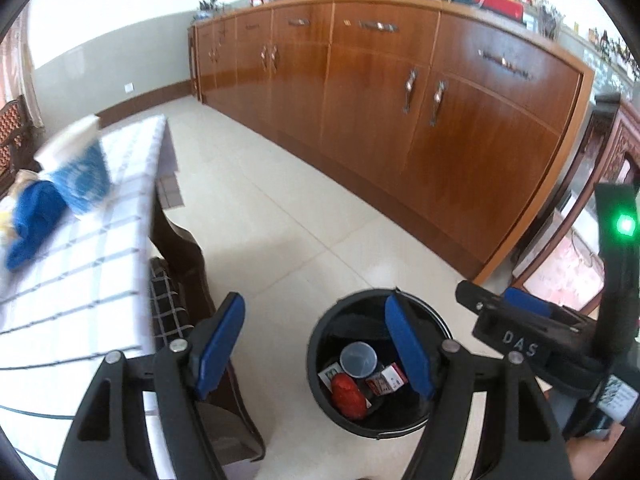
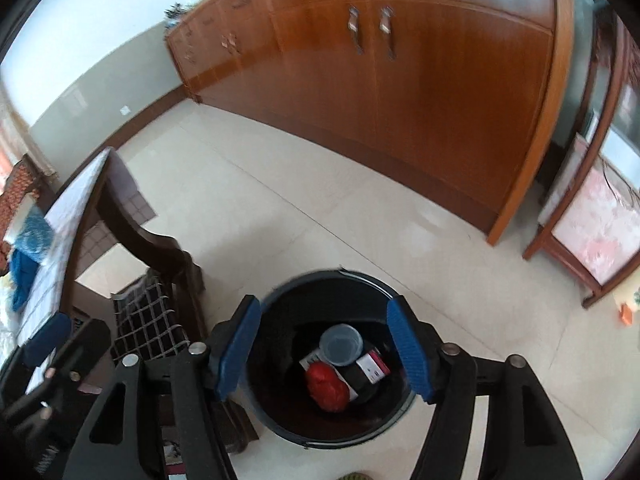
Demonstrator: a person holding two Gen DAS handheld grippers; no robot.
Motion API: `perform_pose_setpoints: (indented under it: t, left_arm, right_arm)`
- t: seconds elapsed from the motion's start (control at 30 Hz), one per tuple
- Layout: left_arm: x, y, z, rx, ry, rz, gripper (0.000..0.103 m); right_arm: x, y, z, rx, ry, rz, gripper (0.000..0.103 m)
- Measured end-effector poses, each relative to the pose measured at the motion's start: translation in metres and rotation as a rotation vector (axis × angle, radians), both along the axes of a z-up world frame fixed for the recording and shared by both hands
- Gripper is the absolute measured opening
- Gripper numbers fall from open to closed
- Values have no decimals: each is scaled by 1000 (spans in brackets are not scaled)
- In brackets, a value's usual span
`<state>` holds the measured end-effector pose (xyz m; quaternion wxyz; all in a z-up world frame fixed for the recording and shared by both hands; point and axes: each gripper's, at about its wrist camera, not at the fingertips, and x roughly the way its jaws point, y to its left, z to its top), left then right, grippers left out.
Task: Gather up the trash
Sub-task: 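Move both grippers back toward the paper cups on the table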
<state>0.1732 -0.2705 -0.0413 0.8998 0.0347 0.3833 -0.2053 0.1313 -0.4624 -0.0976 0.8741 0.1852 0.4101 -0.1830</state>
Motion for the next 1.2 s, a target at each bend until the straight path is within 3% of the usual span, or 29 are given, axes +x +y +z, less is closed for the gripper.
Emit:
perform_pose_setpoints:
  t: [0.17,0.27,0.47,0.93,1.2]
  left_arm:
    - [1,37,19,-23,-34,33,74]
    - [2,62,28,-26,-54,71,76]
    - [6,114,39,-23,-97,166,77]
    - [16,249,44,-2,-156,429,77]
    - [24,316,36,21,-168,533,77]
  right_arm:
    - [9,37,26,-31,-89,82,74]
    - [15,58,41,-48,-145,122,81]
    - [32,100,58,-1,-217,190,81]
    - [87,217,70,-2,-266,395,83]
    - [114,275,64,-50,-239,475,83]
